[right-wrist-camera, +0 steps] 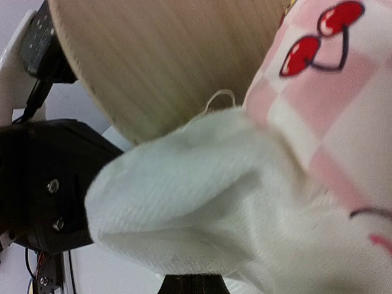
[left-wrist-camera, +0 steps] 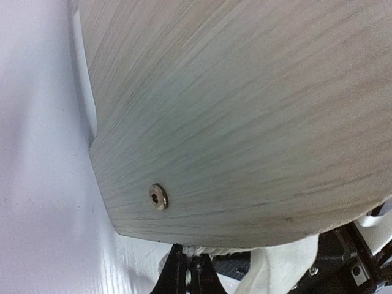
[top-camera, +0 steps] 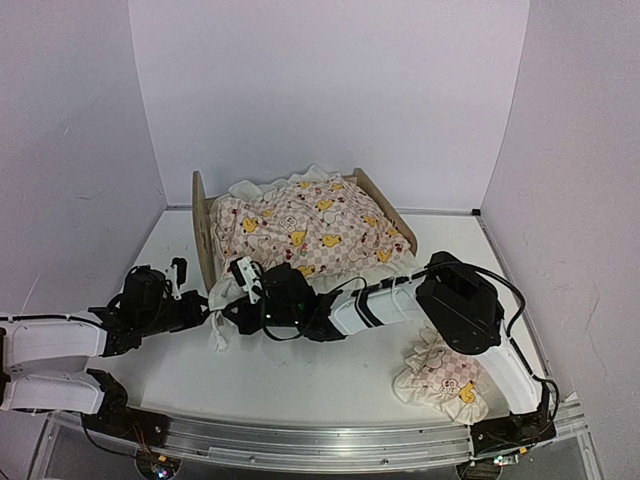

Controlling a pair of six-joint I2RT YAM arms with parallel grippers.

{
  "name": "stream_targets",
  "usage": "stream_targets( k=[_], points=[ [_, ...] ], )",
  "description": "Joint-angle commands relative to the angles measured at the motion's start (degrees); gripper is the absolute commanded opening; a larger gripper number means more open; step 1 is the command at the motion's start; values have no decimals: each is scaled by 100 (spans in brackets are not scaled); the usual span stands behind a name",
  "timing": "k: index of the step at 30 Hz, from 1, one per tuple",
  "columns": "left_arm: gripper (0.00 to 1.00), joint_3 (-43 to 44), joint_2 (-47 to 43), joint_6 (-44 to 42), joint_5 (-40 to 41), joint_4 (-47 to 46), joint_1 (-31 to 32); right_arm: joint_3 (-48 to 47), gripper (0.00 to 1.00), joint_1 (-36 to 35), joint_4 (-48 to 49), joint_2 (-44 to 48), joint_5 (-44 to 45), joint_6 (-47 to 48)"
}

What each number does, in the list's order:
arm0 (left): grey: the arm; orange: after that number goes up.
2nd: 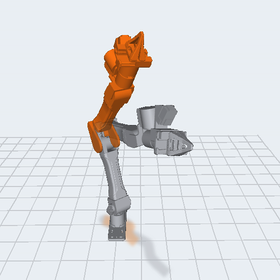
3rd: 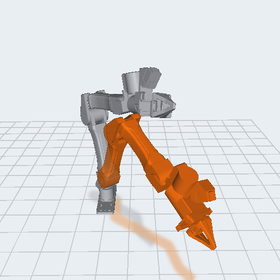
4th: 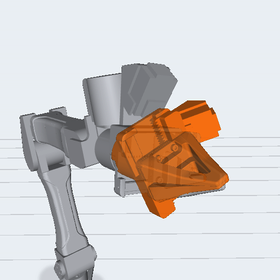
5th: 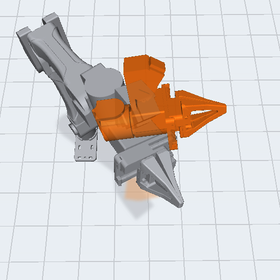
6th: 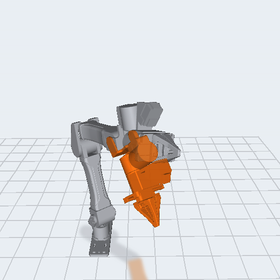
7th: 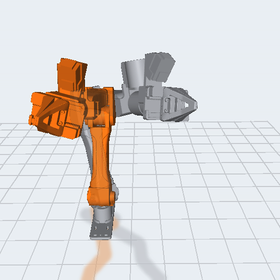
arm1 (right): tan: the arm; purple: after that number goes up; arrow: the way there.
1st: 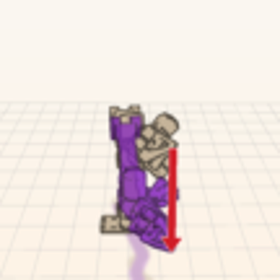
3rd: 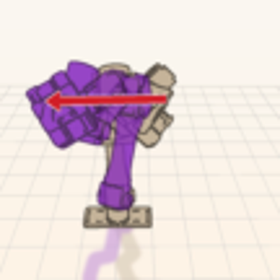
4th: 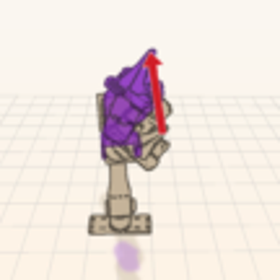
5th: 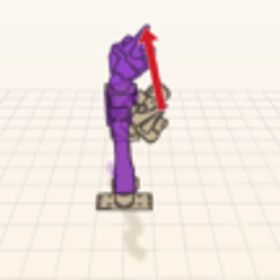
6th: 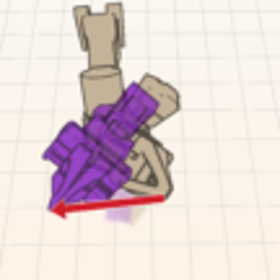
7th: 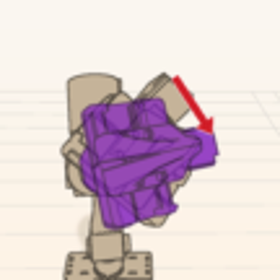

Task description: Set up the pet bed

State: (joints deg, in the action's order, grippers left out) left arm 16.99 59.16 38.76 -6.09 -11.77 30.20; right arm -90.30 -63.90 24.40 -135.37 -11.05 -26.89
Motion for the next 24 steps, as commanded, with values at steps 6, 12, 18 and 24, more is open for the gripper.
stream_targets(
  k=[6, 12, 18, 24],
  points=[
    [0, 297, -321, -261, 184, 694, -37, -332, 0, 83, 98, 11, 587, -10],
    [0, 368, -391, -326, 22, 806, -43, -785, 0, 99, 118, -215, 14, 334],
    [0, 545, -337, -539, -472, 850, -44, -863, 0, 106, 362, -341, -620, 396],
    [0, 523, -503, -518, -788, 841, -41, -1033, 0, 106, 417, -569, -828, 275]
  ],
)
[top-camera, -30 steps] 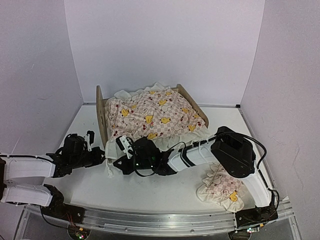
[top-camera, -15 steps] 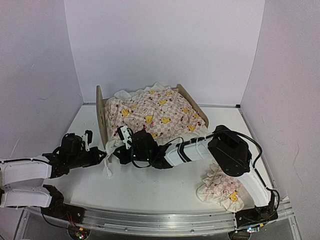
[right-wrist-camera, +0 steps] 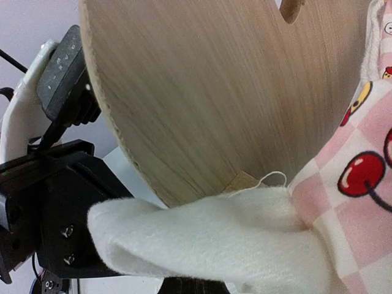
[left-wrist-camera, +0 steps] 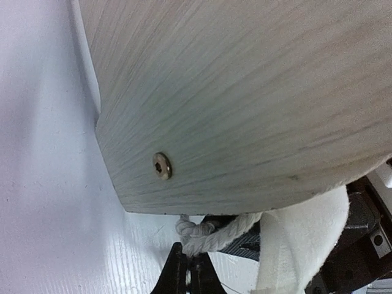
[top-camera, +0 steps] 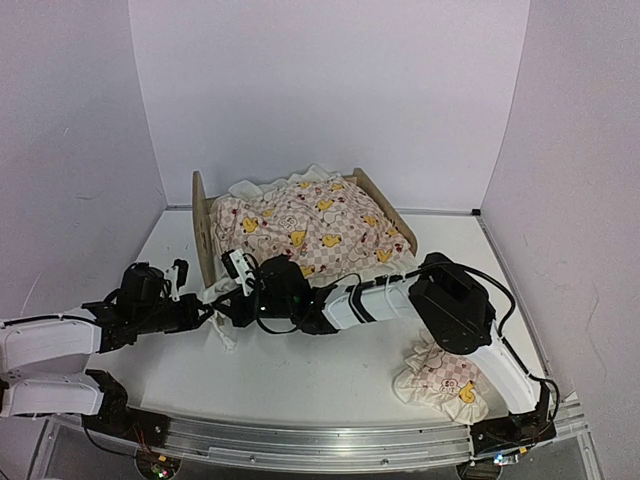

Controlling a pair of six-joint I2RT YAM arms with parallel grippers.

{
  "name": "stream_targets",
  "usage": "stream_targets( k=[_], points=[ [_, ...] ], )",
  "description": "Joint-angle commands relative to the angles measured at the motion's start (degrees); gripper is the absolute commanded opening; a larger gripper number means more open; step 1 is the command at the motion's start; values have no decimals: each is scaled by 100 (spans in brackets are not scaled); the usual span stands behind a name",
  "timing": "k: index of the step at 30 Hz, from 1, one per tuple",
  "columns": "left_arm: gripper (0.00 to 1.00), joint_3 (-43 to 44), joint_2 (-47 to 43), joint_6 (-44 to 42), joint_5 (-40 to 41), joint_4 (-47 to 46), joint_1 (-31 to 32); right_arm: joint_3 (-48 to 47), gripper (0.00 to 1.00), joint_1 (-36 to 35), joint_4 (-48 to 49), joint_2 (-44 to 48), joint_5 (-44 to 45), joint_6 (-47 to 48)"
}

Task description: Set up the pet bed

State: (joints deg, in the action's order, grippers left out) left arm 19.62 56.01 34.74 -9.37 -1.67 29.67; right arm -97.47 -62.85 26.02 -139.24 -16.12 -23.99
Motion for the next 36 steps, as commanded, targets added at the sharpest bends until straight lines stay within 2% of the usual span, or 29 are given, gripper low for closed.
stream_targets(
  k=[1, 10, 15, 17, 22, 27, 32, 34, 36],
  points=[
    [0, 261, -195, -115, -482, -160, 16, -341, 0, 2, 256, -202, -344, -14],
    [1, 337, -218, -73, -797, -118, 17, -482, 0, 111, 430, -453, -558, -40],
    [4, 504, 62, -54, -939, -149, 10, -692, 0, 124, 536, -591, -794, 100],
    [11, 543, 111, -9, -925, -135, 15, -726, 0, 155, 587, -611, -833, 138],
    [42, 531, -172, 50, -507, 124, 7, -636, 0, 273, 694, -659, -970, 131],
    [53, 497, -615, 149, -35, 752, -248, -506, 0, 317, 772, -619, -1025, 149],
    [55, 31, -1034, 743, -128, 554, -904, -497, 0, 331, 799, -601, -1106, 192],
    [49, -221, -987, 1064, -557, 124, -1209, -501, 0, 335, 810, -595, -1131, 210],
    [48, -359, -628, 1458, -1318, -536, -1505, -499, 0, 335, 811, -593, -1170, 238]
  ],
)
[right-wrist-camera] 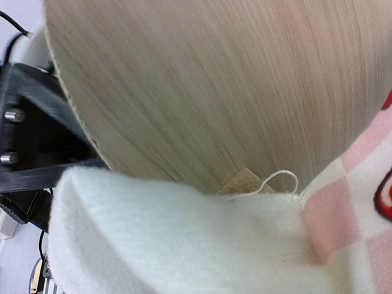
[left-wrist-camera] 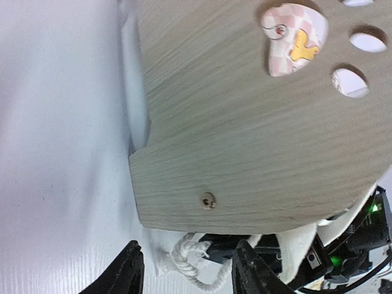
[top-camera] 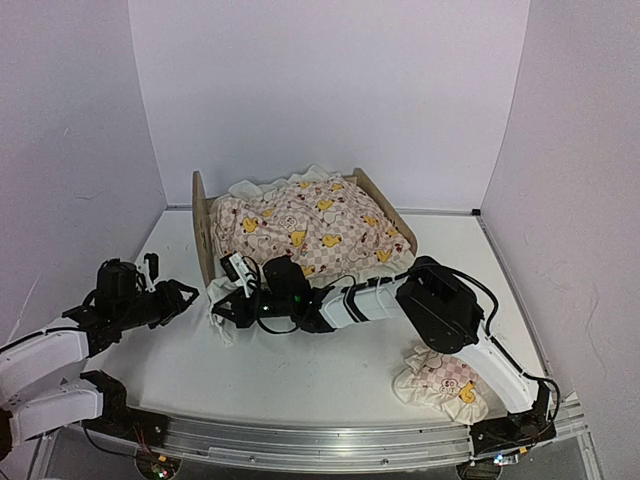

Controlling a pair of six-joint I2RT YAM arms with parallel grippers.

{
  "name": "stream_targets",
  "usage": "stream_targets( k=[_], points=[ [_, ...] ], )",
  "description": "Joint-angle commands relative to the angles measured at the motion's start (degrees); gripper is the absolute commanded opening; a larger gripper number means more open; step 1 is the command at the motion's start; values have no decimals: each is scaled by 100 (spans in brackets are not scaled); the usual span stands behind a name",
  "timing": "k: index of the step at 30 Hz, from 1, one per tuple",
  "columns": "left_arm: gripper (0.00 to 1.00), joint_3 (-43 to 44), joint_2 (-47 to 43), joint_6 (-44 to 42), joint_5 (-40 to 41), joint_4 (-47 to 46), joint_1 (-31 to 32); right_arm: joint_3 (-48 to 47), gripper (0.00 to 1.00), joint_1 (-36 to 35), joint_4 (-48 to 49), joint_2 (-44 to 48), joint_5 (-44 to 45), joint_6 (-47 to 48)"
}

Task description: Set up the pet bed

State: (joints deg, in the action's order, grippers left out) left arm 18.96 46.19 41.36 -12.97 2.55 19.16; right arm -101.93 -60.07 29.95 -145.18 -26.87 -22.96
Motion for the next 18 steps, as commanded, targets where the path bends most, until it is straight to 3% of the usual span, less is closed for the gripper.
stream_targets(
  k=[1, 4, 18],
  points=[
    [48, -248, 579, 1018, -1273, -1023, -514, -55, 0, 57, 416, -1, -121, 143],
    [43, -54, 1075, 1247, -1634, -1046, -551, -64, 0, 60, 412, 3, -177, 201],
    [30, -25, 1365, 1726, -1785, -1426, -535, -196, 0, 51, 340, -59, -266, 283]
  ],
)
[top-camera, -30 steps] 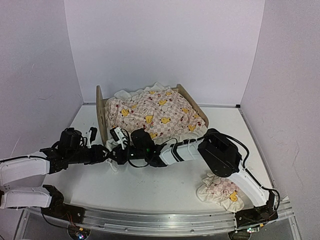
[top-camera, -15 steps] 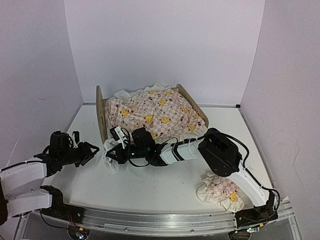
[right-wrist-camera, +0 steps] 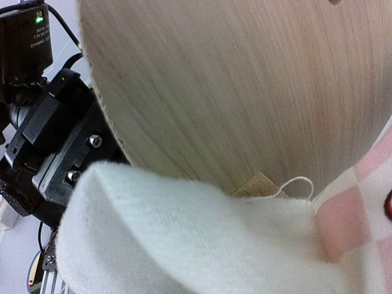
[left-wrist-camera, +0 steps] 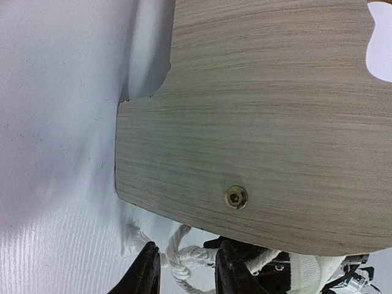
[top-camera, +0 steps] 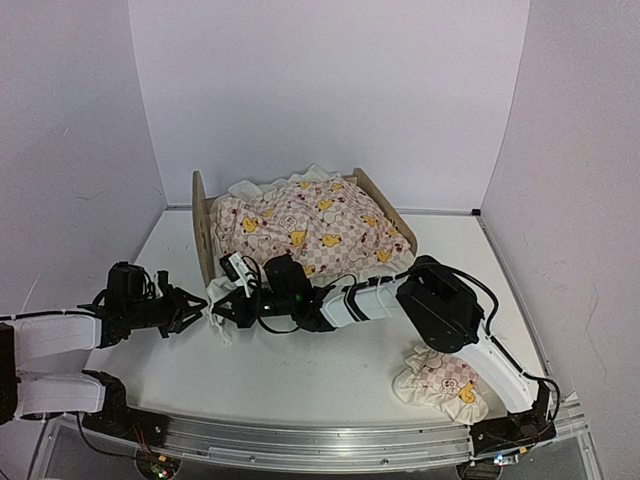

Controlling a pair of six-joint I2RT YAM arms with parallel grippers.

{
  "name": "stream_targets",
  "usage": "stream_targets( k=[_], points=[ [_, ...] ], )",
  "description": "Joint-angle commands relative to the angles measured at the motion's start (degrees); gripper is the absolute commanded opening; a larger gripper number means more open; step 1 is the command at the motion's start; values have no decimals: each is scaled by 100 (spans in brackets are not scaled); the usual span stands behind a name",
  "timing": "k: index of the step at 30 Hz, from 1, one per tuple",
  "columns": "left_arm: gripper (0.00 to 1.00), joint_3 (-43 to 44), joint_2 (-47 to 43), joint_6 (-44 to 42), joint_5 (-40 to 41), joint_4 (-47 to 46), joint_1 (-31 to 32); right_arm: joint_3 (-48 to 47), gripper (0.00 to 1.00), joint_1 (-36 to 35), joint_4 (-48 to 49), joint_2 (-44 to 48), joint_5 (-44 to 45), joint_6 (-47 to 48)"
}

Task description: Set up the pet bed

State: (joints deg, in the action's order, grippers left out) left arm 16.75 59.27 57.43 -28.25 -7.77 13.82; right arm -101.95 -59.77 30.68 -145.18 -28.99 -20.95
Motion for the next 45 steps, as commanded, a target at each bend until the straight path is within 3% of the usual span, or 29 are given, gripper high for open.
stream_targets(
  k=[1, 16, 27, 36, 39, 45],
  points=[
    [30, 197, 63, 113, -273, -414, 6, -201, 0, 26, 266, -63, -66, 82],
    [22, 146, 312, 332, -397, -812, 180, -238, 0, 11, 264, -56, -108, 91],
    [24, -35, 377, 696, -411, -1139, 239, -252, 0, -35, 320, -31, 15, 71],
    [13, -210, 323, 970, -425, -1461, 282, -253, 0, -85, 609, -42, 158, -175],
    [4, -279, 267, 1008, -403, -1526, 287, -279, 0, -117, 675, -59, 202, -235],
    [0, -399, 77, 1079, -362, -1632, 287, -269, 0, -132, 739, -63, 348, -392]
  ],
)
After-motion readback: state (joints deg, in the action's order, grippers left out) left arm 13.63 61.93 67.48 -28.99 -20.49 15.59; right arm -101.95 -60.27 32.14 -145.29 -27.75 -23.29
